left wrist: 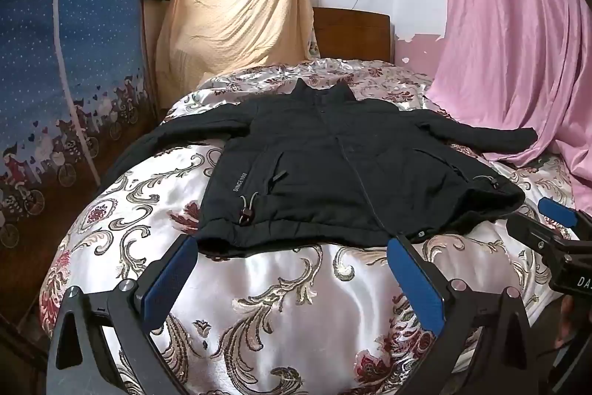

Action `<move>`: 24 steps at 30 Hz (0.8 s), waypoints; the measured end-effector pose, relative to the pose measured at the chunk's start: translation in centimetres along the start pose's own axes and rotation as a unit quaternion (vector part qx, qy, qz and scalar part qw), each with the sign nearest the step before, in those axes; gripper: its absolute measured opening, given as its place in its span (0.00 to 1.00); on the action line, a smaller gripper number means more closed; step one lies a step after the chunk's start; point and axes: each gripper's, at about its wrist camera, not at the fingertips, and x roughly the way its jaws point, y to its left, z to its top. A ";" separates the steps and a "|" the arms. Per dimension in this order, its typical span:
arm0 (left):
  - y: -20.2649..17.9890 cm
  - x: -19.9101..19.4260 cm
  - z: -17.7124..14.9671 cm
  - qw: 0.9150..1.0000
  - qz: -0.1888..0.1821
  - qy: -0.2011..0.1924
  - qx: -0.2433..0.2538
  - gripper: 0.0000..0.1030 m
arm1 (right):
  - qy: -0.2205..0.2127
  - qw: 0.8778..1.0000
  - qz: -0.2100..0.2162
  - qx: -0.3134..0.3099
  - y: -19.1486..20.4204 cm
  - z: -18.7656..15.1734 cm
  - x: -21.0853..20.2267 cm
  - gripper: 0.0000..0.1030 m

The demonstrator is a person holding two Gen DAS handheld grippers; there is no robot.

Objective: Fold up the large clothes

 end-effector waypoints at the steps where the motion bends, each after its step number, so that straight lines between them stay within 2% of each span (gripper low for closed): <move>1: 0.0 0.0 0.0 1.000 0.000 0.000 0.000 1.00 | 0.000 1.000 0.000 0.000 0.0 0.0 0.0 0.99; 24: 0.0 0.0 0.0 1.000 0.001 -0.002 0.001 1.00 | 0.002 1.000 0.002 0.002 -0.1 0.0 0.0 0.99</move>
